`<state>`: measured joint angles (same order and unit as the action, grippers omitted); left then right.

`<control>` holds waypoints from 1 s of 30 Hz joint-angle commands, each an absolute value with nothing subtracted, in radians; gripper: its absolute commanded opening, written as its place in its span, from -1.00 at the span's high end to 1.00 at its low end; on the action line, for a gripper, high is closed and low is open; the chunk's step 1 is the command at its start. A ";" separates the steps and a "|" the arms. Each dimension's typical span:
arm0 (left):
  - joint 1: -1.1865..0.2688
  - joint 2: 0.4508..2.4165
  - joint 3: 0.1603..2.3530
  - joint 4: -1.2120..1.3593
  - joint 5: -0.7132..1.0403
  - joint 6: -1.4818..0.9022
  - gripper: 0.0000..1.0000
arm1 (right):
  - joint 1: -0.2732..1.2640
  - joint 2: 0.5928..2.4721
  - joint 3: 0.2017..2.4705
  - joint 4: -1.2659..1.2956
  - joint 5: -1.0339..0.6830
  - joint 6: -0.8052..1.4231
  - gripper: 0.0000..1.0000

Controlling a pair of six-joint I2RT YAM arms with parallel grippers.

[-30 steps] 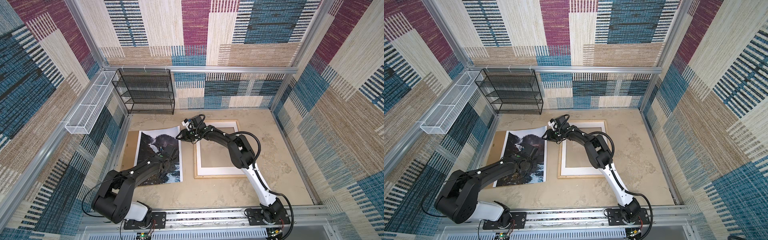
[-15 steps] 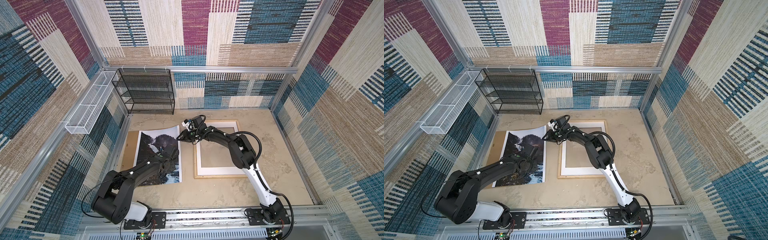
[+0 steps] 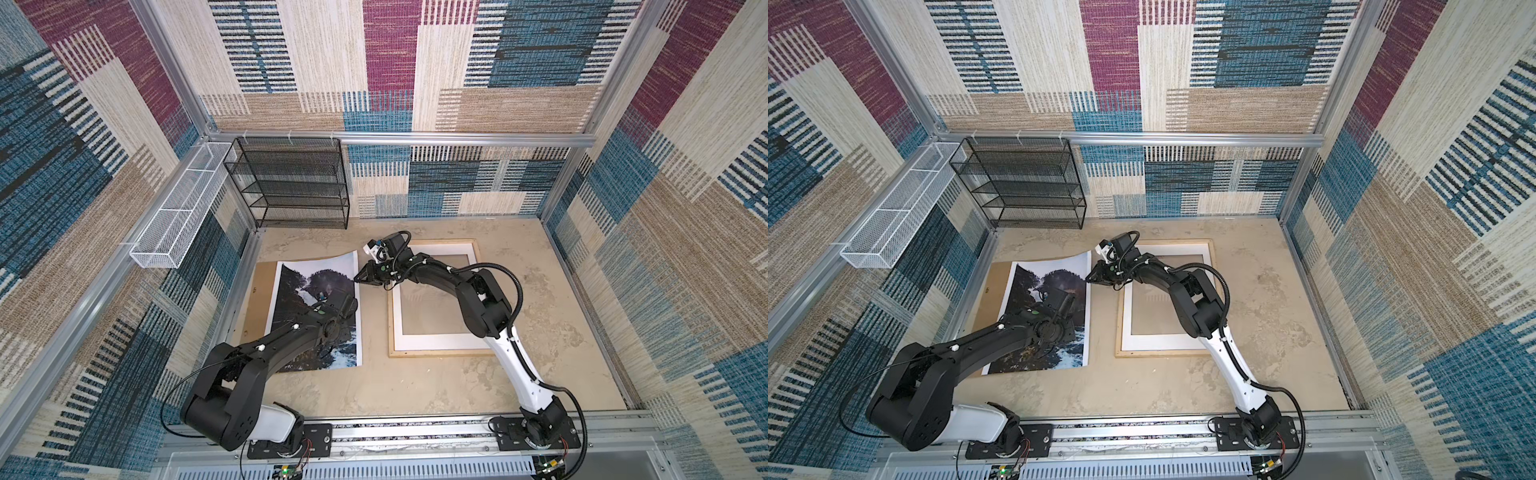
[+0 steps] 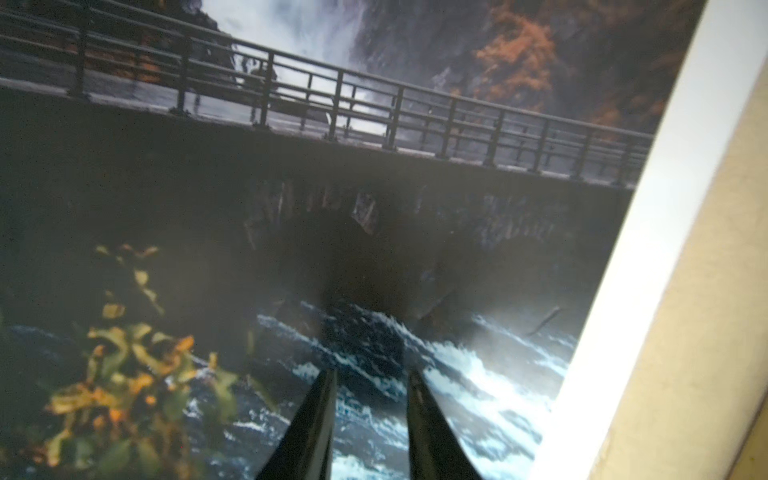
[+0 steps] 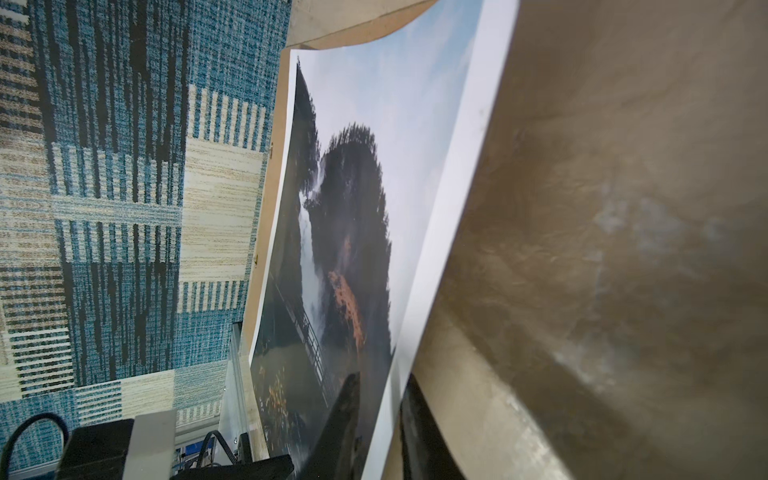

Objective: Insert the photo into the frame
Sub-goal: 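Lift the photo's far edge with the right gripper while left pins the photo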

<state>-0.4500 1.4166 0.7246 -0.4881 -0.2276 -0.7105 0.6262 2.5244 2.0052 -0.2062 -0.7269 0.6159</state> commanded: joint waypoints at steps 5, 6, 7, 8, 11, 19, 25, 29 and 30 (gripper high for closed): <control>-0.449 1.398 0.731 -0.483 -0.216 -0.707 0.34 | 0.626 2.519 2.005 -0.181 -0.742 0.614 0.87; -0.449 1.395 0.733 -0.484 -0.215 -0.707 0.34 | 0.626 2.517 2.002 -0.183 -0.738 0.612 0.89; -0.449 1.392 0.734 -0.488 -0.217 -0.705 0.34 | 0.626 2.515 2.000 -0.184 -0.739 0.611 0.90; -0.449 1.386 0.737 -0.491 -0.217 -0.704 0.33 | 0.626 2.511 1.998 -0.184 -0.738 0.609 0.94; -0.450 1.371 0.749 -0.503 -0.228 -0.699 0.27 | 0.624 2.499 1.988 -0.186 -0.738 0.604 0.99; -0.455 1.367 0.818 -0.507 -0.250 -0.662 0.17 | 0.619 2.438 1.940 -0.187 -0.729 0.609 1.00; -0.506 1.431 0.903 -0.507 -0.306 -0.656 0.08 | 0.614 2.412 1.917 -0.170 -0.731 0.632 1.00; -0.581 1.498 0.967 -0.528 -0.383 -0.672 0.06 | 0.611 2.418 1.930 -0.169 -0.735 0.638 1.00; -0.597 1.518 0.985 -0.539 -0.406 -0.676 0.06 | 0.611 2.418 1.932 -0.169 -0.736 0.639 1.00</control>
<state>-0.5705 1.4853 0.9531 -0.5083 -0.3244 -0.6884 0.6117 2.4248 1.9217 -0.2062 -0.7258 0.6243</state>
